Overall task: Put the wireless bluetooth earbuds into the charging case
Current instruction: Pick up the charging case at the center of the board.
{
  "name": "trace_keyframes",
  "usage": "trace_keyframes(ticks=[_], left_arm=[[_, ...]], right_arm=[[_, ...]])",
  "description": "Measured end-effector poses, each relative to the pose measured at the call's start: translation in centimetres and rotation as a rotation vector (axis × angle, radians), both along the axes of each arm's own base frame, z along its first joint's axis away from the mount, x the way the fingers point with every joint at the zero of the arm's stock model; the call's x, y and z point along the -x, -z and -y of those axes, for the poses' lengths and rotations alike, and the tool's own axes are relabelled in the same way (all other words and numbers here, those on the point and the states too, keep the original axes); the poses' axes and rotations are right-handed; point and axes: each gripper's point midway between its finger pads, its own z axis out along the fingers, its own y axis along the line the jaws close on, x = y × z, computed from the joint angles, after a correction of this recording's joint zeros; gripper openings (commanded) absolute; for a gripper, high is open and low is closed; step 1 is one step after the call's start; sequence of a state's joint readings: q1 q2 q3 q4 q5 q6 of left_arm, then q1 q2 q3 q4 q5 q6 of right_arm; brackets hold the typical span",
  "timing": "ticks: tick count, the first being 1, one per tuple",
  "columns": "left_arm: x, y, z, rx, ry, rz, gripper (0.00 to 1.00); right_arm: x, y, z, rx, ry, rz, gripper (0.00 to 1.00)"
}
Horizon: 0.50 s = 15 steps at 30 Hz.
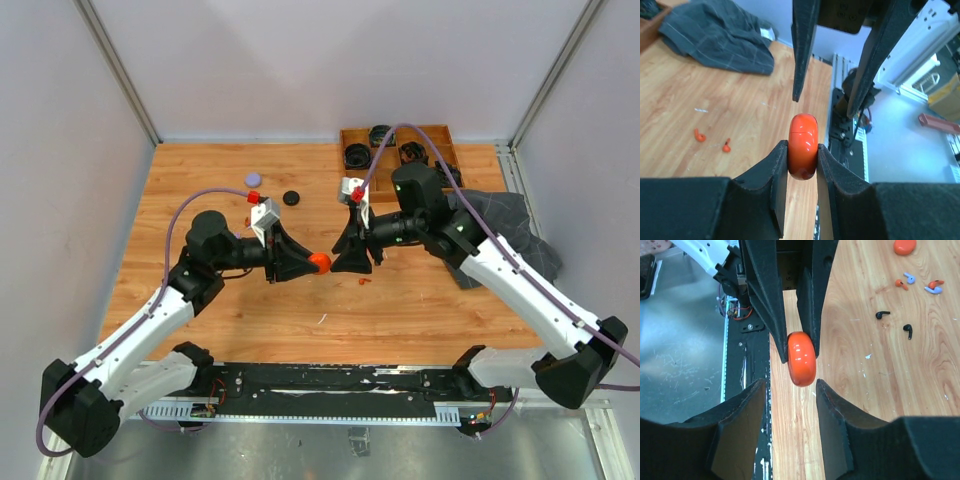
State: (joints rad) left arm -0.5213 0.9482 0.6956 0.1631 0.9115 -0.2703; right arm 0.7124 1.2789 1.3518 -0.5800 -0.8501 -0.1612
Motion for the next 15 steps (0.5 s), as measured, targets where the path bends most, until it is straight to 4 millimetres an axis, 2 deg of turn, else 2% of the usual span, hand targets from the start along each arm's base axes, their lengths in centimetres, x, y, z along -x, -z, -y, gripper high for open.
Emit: trace_keyframes(ticks=[10, 15], left_arm=[[-0.8, -2.5, -0.6, 0.136, -0.113, 0.097, 0.0], [-0.7, -3.7, -0.8, 0.184, -0.124, 0.128, 0.0]], right_arm=[[-0.8, 0.2, -0.6, -0.136, 0.113, -0.005, 0.47], [-1.3, -0.7, -1.2, -0.196, 0.133, -0.004, 0.45]])
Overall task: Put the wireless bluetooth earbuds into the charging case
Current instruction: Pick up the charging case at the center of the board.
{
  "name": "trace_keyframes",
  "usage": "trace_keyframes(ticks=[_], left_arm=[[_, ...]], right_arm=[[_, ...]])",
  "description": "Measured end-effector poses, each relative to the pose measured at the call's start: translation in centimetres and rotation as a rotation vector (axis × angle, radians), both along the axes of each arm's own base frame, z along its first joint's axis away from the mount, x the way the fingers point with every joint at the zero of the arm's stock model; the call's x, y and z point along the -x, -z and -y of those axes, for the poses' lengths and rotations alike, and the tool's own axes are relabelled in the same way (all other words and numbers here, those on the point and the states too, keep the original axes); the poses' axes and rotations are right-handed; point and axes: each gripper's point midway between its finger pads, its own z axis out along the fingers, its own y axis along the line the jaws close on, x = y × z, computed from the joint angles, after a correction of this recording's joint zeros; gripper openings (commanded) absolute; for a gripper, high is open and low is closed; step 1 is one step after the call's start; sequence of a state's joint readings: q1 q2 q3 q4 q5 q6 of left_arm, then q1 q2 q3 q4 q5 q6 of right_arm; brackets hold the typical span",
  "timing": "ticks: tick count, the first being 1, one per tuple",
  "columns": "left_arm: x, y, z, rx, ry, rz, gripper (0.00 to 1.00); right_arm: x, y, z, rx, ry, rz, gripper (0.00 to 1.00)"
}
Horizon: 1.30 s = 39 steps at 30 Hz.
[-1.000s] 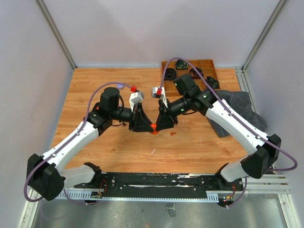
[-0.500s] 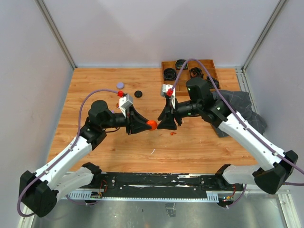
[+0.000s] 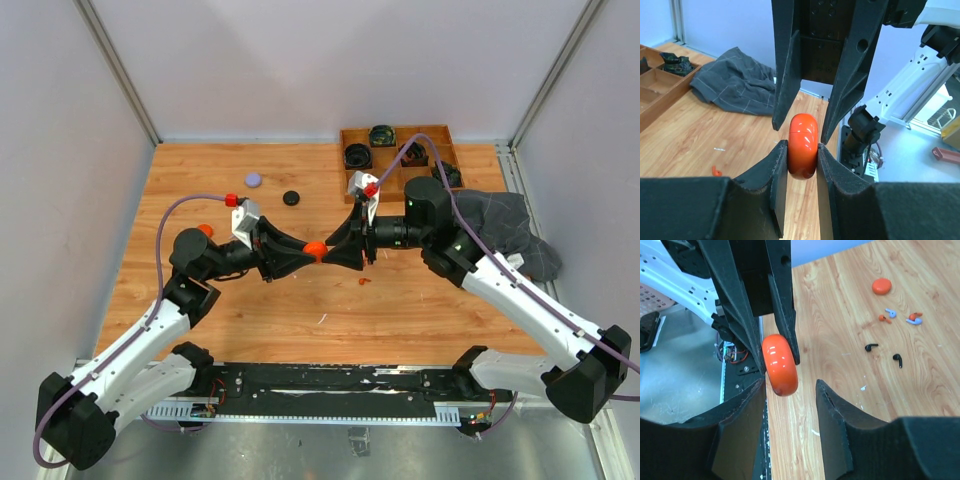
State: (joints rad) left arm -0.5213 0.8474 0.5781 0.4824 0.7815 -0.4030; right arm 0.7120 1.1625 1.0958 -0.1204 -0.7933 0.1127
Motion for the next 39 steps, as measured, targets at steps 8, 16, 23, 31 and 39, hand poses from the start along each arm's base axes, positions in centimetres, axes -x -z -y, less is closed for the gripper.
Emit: trace_keyframes(ticks=[8, 16, 23, 31, 39], left_arm=[[0.2, -0.7, 0.0, 0.032, 0.005, 0.016, 0.0], [0.5, -0.8, 0.0, 0.046, 0.015, 0.013, 0.06], [0.9, -0.4, 0.0, 0.041, 0.032, 0.015, 0.35], [1.1, 1.2, 0.1, -0.036, 0.065, 0.02, 0.52], [1.8, 2.3, 0.2, -0.095, 0.117, 0.02, 0.54]], right_arm=[[0.1, -1.8, -0.7, -0.077, -0.024, 0.018, 0.37], [0.6, -2.2, -1.0, -0.098, -0.067, 0.015, 0.13], [1.0, -1.8, -0.9, -0.075, -0.096, 0.015, 0.01], [1.3, -1.9, -0.5, -0.002, -0.135, 0.03, 0.01], [1.5, -1.1, -0.3, 0.077, -0.173, 0.032, 0.01]])
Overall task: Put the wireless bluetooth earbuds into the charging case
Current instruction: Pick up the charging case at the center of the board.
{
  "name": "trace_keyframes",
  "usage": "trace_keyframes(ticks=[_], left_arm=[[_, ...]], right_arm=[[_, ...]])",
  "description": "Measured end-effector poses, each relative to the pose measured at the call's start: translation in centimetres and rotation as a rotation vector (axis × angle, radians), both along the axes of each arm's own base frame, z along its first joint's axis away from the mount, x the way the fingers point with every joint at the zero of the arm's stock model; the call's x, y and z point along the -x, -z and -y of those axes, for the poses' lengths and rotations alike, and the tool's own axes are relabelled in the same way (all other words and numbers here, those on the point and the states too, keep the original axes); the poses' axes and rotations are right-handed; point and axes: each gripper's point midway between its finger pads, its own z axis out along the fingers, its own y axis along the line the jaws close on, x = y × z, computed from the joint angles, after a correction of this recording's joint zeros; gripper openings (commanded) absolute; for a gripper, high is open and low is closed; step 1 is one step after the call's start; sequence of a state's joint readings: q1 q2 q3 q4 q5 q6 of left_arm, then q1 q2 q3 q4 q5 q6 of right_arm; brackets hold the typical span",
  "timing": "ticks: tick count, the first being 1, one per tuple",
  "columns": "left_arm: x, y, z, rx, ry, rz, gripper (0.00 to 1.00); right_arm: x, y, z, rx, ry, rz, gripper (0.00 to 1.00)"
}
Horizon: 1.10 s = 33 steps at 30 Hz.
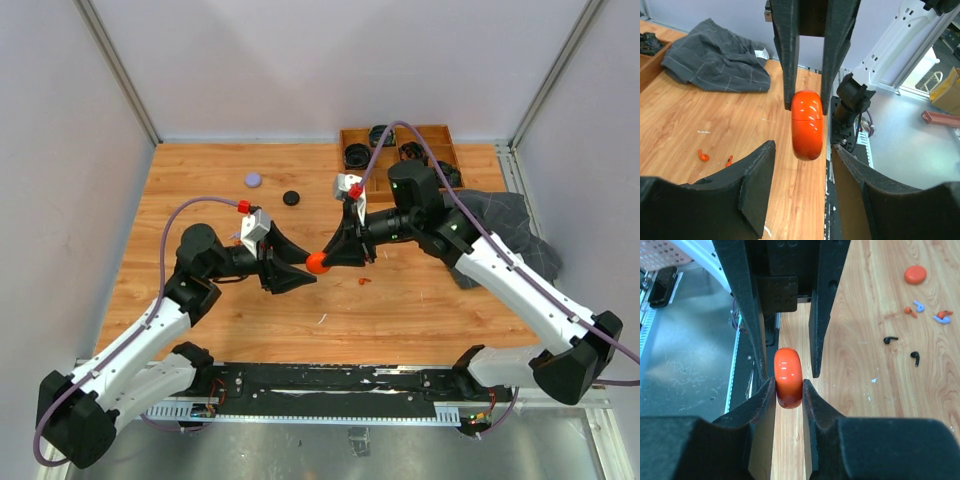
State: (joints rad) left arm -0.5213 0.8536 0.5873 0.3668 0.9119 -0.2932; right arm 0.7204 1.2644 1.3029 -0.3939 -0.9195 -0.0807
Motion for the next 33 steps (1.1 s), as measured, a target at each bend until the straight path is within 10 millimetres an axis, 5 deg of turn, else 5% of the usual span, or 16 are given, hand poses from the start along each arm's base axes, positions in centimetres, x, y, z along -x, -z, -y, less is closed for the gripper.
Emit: trace_keyframes(ticks=[17, 21, 27, 33], left_arm=[[0.3, 0.9, 0.4, -0.028, 0.049, -0.037, 0.4], [0.3, 0.9, 0.4, -0.03, 0.048, -0.04, 0.31], [0.4, 1.1, 0.4, -0.034, 0.054, -0.047, 0.02], [0.3, 1.2, 0.4, -0.036, 0.051, -0.042, 0.0]], right_arm=[[0.4, 1.6, -0.4, 0.146, -0.026, 0.051, 0.01], [0.0, 1.8, -0.4, 0.164, -0.013, 0.06, 0.01], [0.3, 1.8, -0.5, 0.183, -0.011, 0.075, 0.02], [0.3, 1.9, -0.5, 0.187, -0.007, 0.079, 0.18]])
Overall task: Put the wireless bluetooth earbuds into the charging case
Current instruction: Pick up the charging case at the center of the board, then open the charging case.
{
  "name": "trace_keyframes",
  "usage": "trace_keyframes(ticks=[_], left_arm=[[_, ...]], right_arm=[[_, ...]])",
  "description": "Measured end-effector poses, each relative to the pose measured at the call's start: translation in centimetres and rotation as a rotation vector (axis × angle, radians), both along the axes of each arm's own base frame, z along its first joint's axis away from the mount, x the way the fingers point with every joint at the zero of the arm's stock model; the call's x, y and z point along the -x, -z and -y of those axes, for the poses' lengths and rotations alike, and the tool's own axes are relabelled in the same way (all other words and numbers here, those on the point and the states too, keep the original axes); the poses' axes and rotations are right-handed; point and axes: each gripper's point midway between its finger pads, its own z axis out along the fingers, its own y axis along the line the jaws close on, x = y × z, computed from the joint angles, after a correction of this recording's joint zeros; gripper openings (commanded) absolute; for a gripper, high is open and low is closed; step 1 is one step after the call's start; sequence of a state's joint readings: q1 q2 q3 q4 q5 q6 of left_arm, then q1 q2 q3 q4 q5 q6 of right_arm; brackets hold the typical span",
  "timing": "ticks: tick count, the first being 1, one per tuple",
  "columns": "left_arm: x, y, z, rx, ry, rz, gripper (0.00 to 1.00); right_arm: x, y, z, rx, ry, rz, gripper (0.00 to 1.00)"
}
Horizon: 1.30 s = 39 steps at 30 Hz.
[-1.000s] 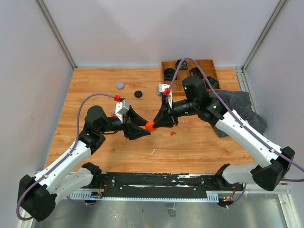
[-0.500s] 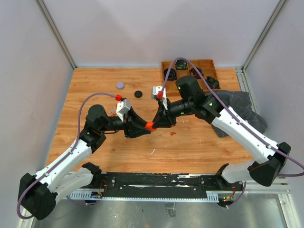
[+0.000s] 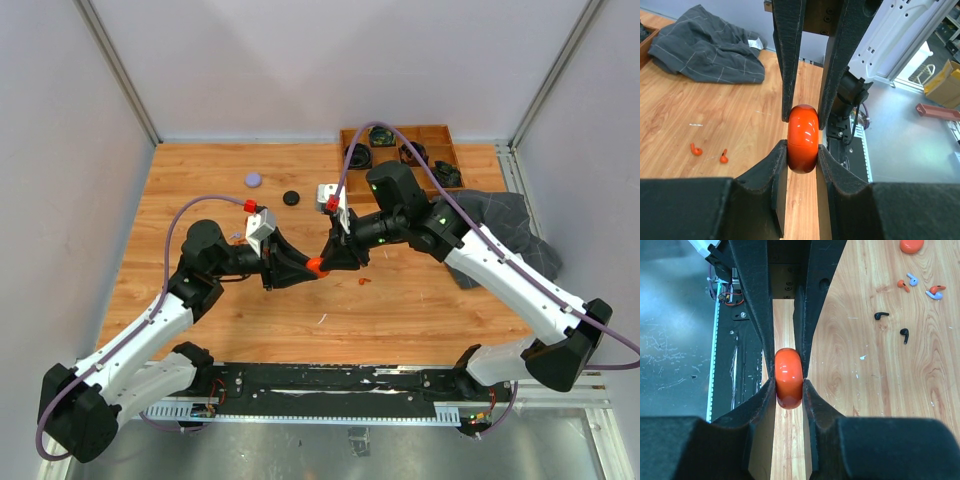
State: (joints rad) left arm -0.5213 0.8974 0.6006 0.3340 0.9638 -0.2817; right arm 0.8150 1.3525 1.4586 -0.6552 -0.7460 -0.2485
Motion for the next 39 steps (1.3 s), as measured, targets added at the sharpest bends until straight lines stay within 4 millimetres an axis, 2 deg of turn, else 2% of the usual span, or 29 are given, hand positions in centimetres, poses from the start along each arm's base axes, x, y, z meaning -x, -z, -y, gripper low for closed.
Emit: trace_keyframes(ticks=[5, 9, 17, 27, 33, 39], left_arm=[[-0.2, 0.0, 0.0, 0.001, -0.011, 0.011, 0.0], [-0.3, 0.0, 0.0, 0.001, -0.017, 0.012, 0.0], [-0.2, 0.0, -0.1, 0.003, -0.016, 0.024, 0.0], [0.2, 0.1, -0.3, 0.008, -0.01, 0.059, 0.0], [1.1, 0.5, -0.4, 0.003, 0.032, 0.055, 0.0], [1.1, 0.5, -0.4, 0.003, 0.033, 0.059, 0.0]], right_arm=[[-0.3, 0.0, 0.0, 0.0, 0.009, 0.013, 0.33], [-0.5, 0.1, -0.2, -0.003, 0.014, 0.03, 0.37], [-0.6, 0.4, -0.4, 0.005, 0.027, 0.056, 0.38], [-0.9, -0.1, 0.0, 0.003, 0.059, 0.087, 0.39], [-1.8, -0.8, 0.4, -0.003, 0.115, 0.134, 0.39], [-2.2, -0.8, 0.5, 0.003, 0.143, 0.134, 0.43]])
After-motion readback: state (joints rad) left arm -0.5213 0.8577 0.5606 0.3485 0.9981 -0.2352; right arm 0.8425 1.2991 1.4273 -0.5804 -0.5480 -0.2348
